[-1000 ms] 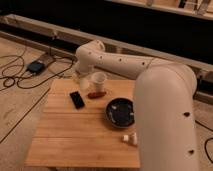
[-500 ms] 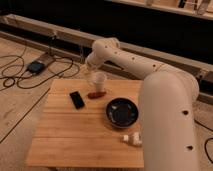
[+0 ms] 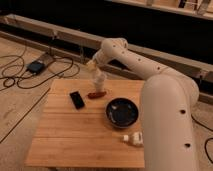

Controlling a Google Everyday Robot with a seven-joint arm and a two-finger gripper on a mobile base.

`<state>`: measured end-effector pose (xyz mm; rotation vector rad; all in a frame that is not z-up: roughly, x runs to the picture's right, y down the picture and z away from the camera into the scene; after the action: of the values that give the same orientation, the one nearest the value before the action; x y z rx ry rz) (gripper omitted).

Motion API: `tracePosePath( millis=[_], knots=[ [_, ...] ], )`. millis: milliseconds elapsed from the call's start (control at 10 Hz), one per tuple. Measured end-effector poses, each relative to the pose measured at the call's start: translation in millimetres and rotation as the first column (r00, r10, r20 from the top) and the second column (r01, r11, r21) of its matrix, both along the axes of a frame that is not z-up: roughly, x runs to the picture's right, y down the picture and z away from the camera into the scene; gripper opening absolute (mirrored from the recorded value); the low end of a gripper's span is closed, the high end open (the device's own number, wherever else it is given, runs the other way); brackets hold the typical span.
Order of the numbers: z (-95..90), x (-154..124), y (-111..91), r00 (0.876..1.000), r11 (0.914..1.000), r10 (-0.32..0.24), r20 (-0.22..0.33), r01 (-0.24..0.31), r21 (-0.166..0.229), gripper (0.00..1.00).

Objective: Place the white sponge in the ceramic cup

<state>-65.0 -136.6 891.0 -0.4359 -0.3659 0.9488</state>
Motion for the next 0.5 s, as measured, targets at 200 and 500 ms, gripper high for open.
tracePosePath(
  millis=[200, 500],
  knots=[
    [5.8, 5, 1, 1.0, 0.9999, 0.002, -0.002, -0.002, 0.012, 0.04],
    [18.3, 9, 13, 1.0, 0.9999, -0.004, -0.014, 0.004, 0.016, 0.34]
  ],
)
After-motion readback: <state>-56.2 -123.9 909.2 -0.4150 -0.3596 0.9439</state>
